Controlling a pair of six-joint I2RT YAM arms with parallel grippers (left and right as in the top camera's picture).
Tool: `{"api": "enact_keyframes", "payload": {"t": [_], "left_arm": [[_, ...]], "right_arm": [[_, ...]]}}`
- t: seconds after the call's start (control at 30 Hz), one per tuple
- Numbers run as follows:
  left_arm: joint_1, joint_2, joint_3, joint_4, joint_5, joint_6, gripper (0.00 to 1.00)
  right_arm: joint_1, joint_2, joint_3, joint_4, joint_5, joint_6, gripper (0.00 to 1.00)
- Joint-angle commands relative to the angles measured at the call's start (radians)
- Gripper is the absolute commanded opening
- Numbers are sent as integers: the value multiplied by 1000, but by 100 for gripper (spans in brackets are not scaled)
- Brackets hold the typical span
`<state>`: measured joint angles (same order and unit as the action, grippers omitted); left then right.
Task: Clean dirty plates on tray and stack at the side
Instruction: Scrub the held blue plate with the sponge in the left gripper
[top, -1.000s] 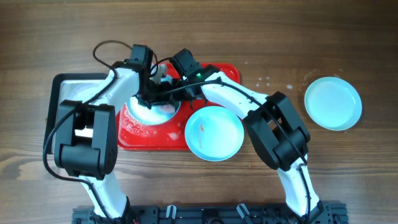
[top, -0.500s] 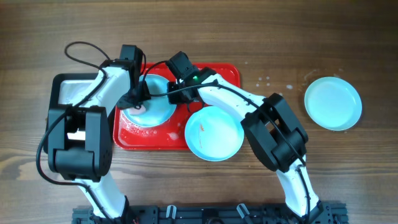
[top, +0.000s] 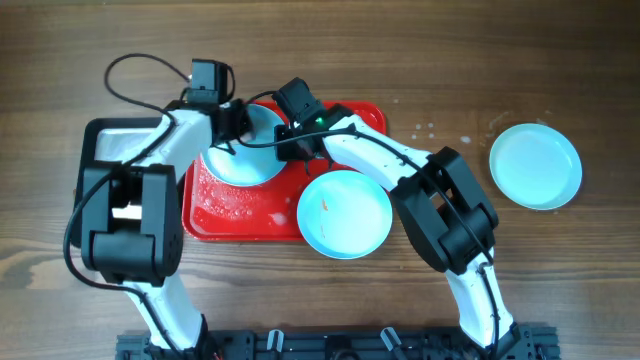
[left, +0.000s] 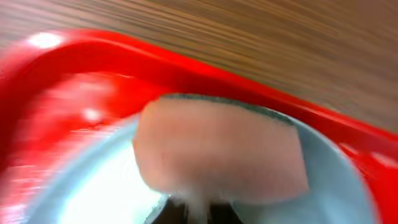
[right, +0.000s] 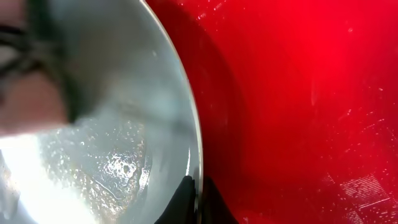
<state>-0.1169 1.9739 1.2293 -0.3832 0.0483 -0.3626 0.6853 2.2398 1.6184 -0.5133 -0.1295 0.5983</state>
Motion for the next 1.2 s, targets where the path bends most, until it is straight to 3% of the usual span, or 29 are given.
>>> {"api": "enact_keyframes", "payload": {"t": [0.0, 0.17, 0.37, 0.5, 0.67, 0.9, 1.0, 1.17], "left_arm": [[-77, 42, -18, -2, 262, 150, 4], [-110, 42, -18, -37, 374, 202, 4], [-87, 41, -18, -172, 350, 198, 4], [-34, 13, -16, -305, 177, 110, 4], [48, -48, 0, -437, -14, 107, 4], [141, -63, 0, -507, -263, 54, 4], [152, -63, 14, -509, -239, 10, 4], [152, -95, 191, -648, 29, 28, 4]], "right_arm": [[7, 35, -4, -18, 15, -26, 4], [7, 35, -4, -20, 14, -31, 4], [7, 35, -4, -21, 14, -31, 4], [7, 35, -4, -21, -1, -35, 4], [7, 35, -4, -18, -15, -34, 4], [7, 35, -4, -18, -29, -34, 4], [7, 34, -3, -17, -49, -35, 4], [7, 34, -3, -13, -95, -49, 4]]}}
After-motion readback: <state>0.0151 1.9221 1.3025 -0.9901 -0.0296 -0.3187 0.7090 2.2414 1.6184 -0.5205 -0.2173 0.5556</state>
